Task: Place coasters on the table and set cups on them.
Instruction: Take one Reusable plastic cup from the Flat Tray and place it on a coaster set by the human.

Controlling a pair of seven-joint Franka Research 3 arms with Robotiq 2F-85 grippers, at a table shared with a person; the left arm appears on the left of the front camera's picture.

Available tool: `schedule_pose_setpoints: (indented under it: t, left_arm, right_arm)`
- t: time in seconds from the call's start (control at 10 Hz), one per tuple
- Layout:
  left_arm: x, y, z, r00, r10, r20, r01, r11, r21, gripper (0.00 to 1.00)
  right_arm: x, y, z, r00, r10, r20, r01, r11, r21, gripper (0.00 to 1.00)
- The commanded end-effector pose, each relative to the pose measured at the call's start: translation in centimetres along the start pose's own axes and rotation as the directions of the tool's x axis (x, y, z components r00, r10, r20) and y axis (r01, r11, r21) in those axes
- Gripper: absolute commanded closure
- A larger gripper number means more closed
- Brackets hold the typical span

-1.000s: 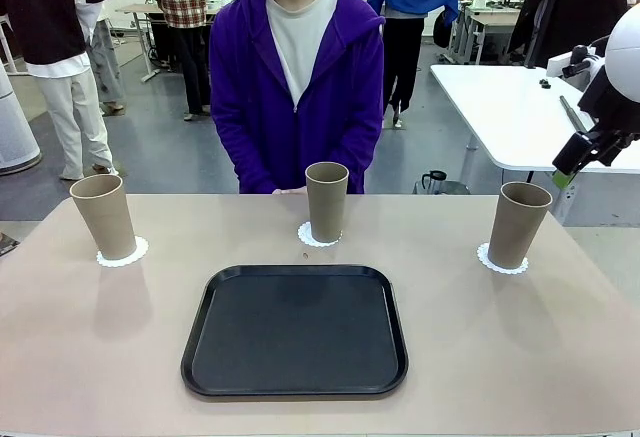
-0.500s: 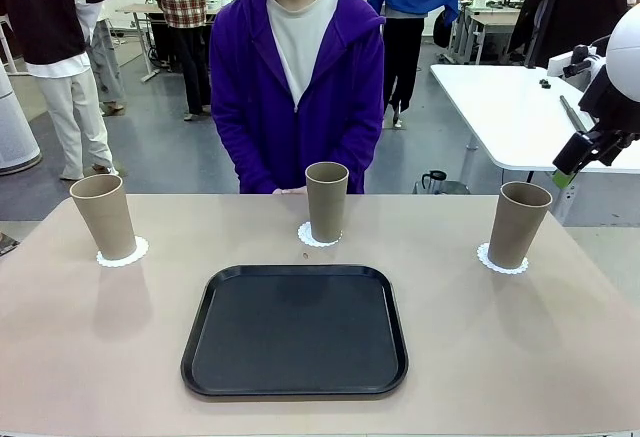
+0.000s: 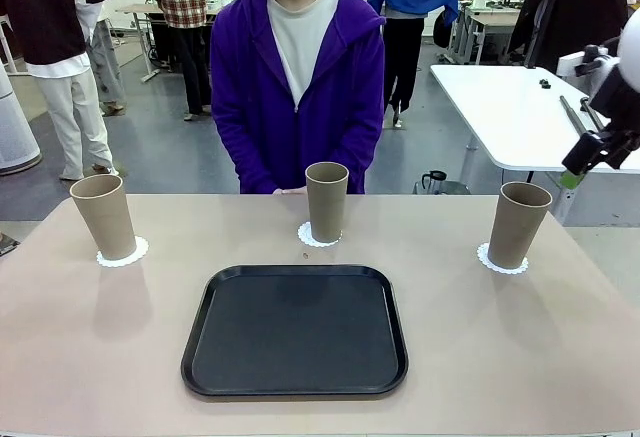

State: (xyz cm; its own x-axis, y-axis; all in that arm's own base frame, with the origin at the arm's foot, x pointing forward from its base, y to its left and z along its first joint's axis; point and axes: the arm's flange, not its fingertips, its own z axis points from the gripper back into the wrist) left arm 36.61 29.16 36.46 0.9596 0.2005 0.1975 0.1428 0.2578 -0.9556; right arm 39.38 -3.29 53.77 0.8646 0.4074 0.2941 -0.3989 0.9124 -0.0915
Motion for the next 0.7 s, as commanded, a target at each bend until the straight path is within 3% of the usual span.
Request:
schedule_pose_setpoints:
  t: [0.0, 0.2, 0.4, 0.6]
  left_arm:
    - [-0.1, -0.2, 0.2, 1.0, 0.0, 0.003, 0.0, 1.0, 0.003, 0.0]
    - [-0.1, -0.2, 0.2, 1.0, 0.0, 0.003, 0.0, 1.0, 0.003, 0.0]
    - [-0.1, -0.2, 0.2, 1.0, 0.0, 0.003, 0.0, 1.0, 0.003, 0.0]
    - [-0.1, -0.2, 0.2, 1.0, 0.0, 0.003, 0.0, 1.0, 0.003, 0.0]
  right_arm:
    - [-2.8, -4.2, 1.1, 0.996, -0.085, -0.026, 0.089, 0.948, 0.305, 0.0]
    - [-7.1, -8.4, 0.6, 0.988, -0.153, -0.027, 0.141, 0.804, 0.577, 0.0]
    - [-10.4, -12.1, -1.3, 0.958, -0.287, 0.008, 0.193, 0.666, 0.72, 0.0]
    - [-13.6, -14.6, -4.2, 0.889, -0.457, -0.008, 0.27, 0.511, 0.816, 0.0]
